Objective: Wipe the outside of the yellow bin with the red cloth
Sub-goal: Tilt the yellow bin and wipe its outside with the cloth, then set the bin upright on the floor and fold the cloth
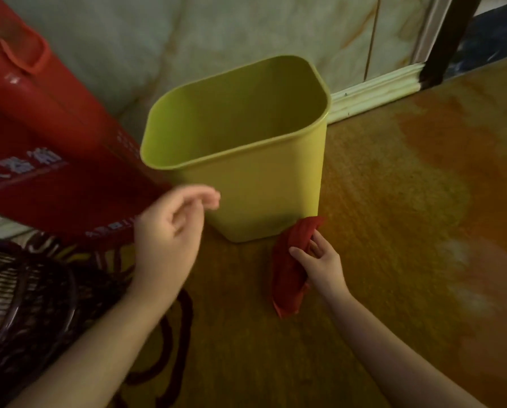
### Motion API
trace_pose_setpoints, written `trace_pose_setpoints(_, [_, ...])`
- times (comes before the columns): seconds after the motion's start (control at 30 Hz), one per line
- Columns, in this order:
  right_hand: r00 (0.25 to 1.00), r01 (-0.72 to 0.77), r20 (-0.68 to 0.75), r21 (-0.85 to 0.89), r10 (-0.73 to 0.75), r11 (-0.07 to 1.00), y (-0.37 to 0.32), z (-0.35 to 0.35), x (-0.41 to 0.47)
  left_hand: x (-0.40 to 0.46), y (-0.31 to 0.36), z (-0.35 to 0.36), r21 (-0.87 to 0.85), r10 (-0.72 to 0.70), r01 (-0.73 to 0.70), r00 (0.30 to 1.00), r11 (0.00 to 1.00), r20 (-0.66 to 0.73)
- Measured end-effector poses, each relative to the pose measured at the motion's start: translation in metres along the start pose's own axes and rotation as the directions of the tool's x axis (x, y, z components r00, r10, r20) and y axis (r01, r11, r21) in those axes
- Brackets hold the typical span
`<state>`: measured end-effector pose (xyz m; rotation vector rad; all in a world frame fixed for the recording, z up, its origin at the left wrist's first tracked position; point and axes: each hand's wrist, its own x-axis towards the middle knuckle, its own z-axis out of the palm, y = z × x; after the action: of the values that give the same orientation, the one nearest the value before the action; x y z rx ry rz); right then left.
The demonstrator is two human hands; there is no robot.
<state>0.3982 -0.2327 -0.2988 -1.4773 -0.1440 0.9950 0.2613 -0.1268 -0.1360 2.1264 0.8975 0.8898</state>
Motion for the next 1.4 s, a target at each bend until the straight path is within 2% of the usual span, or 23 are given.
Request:
trace_pose_setpoints(0.03, [0.999,-0.037,0.036,0.062,0.034,0.997,0.000,0.003,-0.003,-0.022,-0.015,0.004,-0.043,-0.173,0.174,0.985,0.984,0.022])
trace_pose_setpoints(0.07, [0.995,-0.080,0.077,0.127,0.070,0.989,0.000,0.007,-0.006,-0.041,-0.029,0.009,-0.073,-0.345,0.351,0.935,0.934,0.076])
trace_pose_setpoints(0.13, [0.978,-0.158,0.166,0.207,0.125,0.966,0.002,0.014,-0.011,-0.065,-0.053,0.018,-0.090,-0.612,0.643,0.756,0.760,0.232])
trace_pose_setpoints(0.17, [0.968,-0.184,0.211,0.212,0.139,0.960,0.005,0.016,-0.013,-0.069,-0.060,0.022,-0.078,-0.691,0.743,0.651,0.665,0.314])
trace_pose_setpoints(0.2, [0.956,-0.202,0.256,0.208,0.146,0.957,0.007,0.018,-0.016,-0.071,-0.067,0.026,-0.060,-0.731,0.805,0.564,0.590,0.383])
trace_pose_setpoints(0.27, [0.929,-0.232,0.336,0.196,0.156,0.953,0.010,0.021,-0.023,-0.070,-0.076,0.032,-0.055,-0.750,0.870,0.452,0.489,0.482])
trace_pose_setpoints(0.37, [0.905,-0.267,0.386,0.189,0.178,0.945,0.011,0.024,-0.029,-0.067,-0.089,0.035,-0.134,-0.737,0.916,0.385,0.378,0.556])
trace_pose_setpoints(0.63, [0.839,-0.233,0.523,0.102,0.148,0.967,-0.004,0.040,-0.036,-0.067,-0.108,0.017,-0.201,-0.695,0.903,0.423,0.381,0.582])
trace_pose_setpoints(0.87, [0.769,-0.182,0.634,0.090,0.085,0.979,-0.034,0.083,-0.032,-0.038,-0.109,-0.050,-0.267,-0.659,0.862,0.503,0.431,0.560])
trace_pose_setpoints(1.17, [0.687,-0.051,0.726,0.011,0.027,0.999,-0.100,0.210,-0.056,0.000,-0.102,-0.194,-0.337,-0.607,0.737,0.675,0.586,0.419])
trace_pose_setpoints(1.3, [0.646,0.010,0.762,-0.047,0.029,0.999,-0.116,0.275,-0.069,0.000,-0.119,-0.257,-0.421,-0.623,0.697,0.713,0.581,0.320])
trace_pose_setpoints(1.4, [0.631,0.047,0.774,-0.097,0.046,0.994,-0.114,0.316,-0.072,-0.007,-0.145,-0.294,-0.486,-0.664,0.677,0.710,0.553,0.234])
